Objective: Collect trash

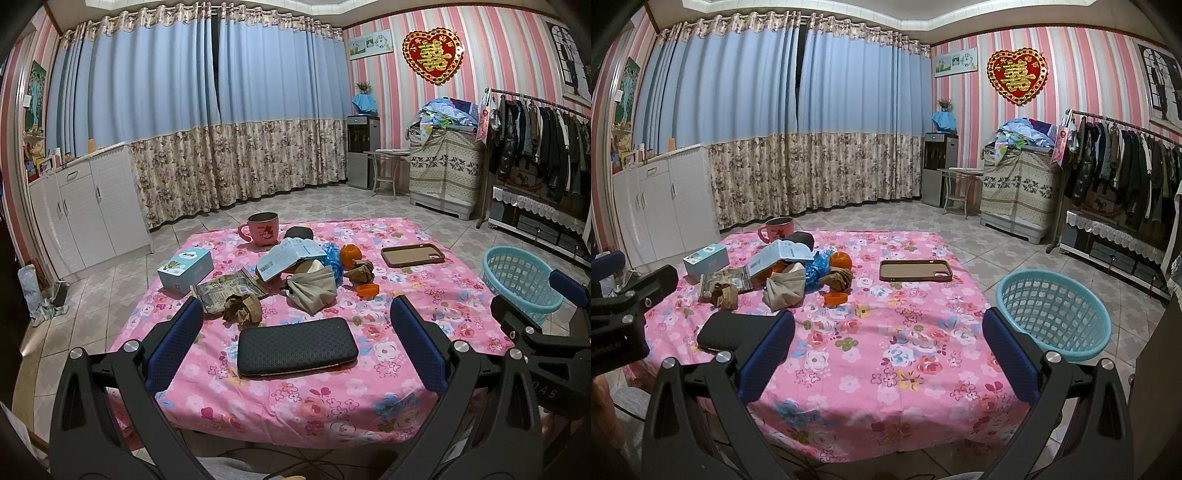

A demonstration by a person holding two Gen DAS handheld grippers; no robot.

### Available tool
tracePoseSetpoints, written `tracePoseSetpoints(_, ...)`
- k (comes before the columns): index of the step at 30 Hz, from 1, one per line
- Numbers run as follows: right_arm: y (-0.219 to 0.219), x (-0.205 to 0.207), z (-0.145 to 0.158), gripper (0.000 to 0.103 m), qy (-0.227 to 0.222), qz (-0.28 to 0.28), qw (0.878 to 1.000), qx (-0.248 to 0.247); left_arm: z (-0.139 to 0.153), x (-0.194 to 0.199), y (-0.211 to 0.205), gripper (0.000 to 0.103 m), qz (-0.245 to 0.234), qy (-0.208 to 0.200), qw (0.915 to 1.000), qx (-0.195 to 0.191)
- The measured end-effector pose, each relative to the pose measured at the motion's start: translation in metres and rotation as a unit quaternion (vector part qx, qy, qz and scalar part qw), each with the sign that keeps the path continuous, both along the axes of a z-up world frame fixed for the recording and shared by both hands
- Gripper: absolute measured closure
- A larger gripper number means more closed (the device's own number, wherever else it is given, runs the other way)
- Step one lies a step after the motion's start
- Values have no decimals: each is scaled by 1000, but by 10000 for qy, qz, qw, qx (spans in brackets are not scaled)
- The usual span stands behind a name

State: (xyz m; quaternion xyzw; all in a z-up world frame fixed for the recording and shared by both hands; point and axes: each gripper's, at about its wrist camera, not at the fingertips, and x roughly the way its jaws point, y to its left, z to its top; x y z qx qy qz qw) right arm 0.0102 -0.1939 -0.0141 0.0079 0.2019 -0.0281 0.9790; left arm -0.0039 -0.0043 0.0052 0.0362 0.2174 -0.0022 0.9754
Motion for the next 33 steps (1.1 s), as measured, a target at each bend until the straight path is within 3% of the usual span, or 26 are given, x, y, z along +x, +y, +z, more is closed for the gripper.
tracePoseSetpoints(33,-8,1,8,4,-25,-24,10000,-31,9,-4,0,5,8,12,10000,27)
